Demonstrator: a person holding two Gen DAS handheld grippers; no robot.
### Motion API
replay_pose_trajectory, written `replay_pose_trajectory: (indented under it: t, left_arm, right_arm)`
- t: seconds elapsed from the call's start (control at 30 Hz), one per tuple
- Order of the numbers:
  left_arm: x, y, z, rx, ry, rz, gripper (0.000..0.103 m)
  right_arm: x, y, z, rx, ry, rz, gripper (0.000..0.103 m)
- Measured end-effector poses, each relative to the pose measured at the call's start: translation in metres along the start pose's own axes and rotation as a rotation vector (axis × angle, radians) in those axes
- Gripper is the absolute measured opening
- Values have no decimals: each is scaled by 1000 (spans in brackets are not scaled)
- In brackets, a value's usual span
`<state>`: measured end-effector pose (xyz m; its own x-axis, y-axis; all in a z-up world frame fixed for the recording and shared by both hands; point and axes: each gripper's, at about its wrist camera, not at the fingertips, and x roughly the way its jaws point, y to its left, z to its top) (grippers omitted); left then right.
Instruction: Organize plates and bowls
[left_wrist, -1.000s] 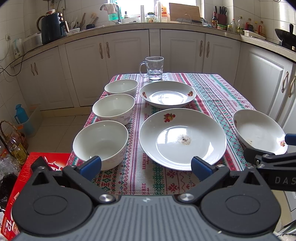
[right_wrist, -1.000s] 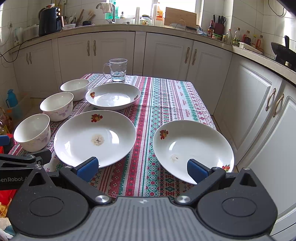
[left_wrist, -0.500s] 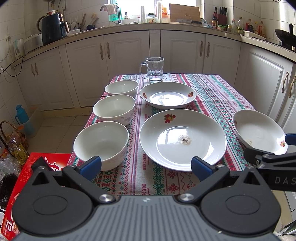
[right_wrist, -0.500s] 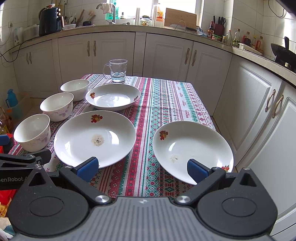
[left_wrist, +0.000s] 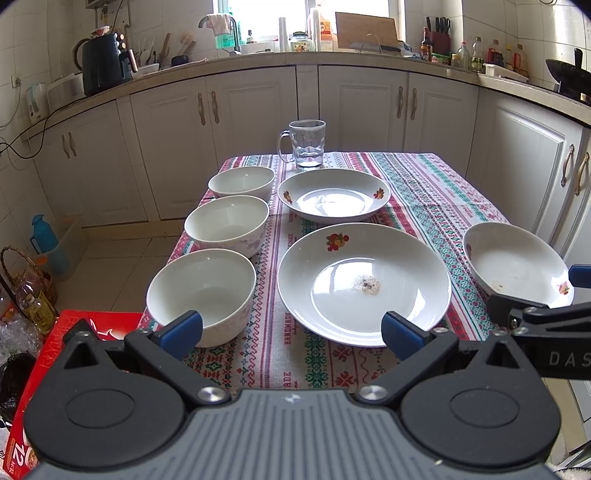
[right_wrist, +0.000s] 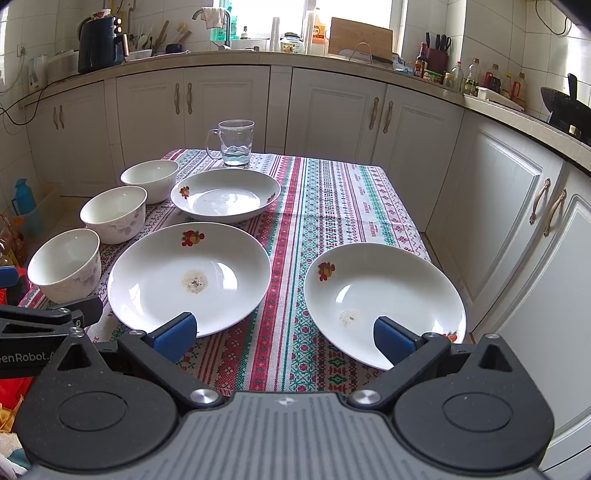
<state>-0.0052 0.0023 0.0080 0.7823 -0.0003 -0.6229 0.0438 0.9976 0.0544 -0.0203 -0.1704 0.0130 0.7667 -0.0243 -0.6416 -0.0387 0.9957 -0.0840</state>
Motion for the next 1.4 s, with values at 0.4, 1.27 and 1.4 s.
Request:
replay_pose_trajectory:
  t: [0.4,1.27,1.4]
  left_arm:
    - [3,3,14,12,-55,-95,102]
    - [57,-32,58,74,-4,-323,102]
    - [64,-54,61,173,20,-310,102]
  right_arm:
    - [-4,-6,7,-3,-42,12,103]
    - [25,-113,-28,-35,-43,6,103]
    - [41,-118,-42,-20,2,44,103]
